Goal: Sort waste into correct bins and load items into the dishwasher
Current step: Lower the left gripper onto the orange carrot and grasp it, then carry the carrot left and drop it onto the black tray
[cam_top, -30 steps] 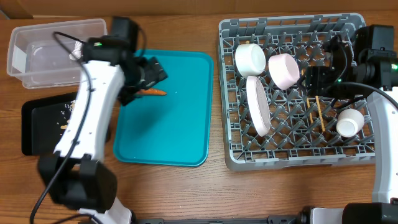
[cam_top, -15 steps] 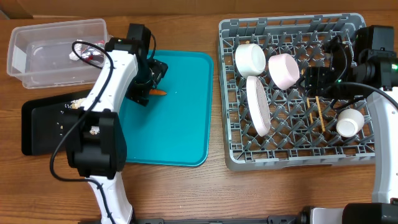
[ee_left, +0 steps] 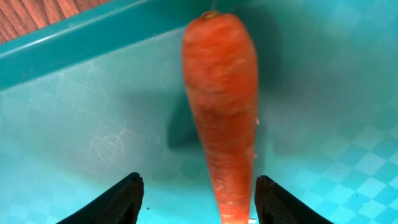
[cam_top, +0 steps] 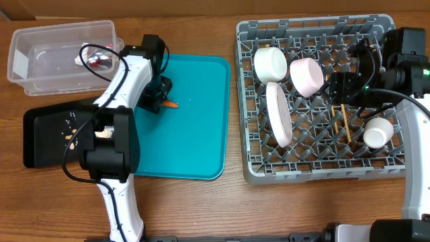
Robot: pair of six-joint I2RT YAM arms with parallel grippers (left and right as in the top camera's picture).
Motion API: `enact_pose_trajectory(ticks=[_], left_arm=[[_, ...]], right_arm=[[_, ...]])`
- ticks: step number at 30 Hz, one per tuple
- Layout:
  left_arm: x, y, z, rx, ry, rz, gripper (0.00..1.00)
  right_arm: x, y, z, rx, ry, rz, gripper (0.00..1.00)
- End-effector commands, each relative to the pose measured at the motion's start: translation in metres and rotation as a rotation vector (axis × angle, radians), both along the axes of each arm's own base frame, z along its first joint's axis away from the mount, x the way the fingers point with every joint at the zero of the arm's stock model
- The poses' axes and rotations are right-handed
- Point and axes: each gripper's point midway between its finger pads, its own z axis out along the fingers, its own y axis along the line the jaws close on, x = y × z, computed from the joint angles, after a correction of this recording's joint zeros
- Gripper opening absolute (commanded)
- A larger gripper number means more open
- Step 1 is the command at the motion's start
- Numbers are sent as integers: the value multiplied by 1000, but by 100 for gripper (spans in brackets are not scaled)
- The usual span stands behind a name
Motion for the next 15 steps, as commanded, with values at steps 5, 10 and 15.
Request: enact_pose_trajectory(ticks=[5,10,15], left_arm=[[-6,6,-8,36,31,-12,71],[-13,7,-17,37,49,-13,74],[-18,7,-24,38,60,-13,79]], right_arm=[[2,2,5,8,-17,1,71],[2,2,5,8,-17,1,72],[2,2,5,8,-17,1,72]])
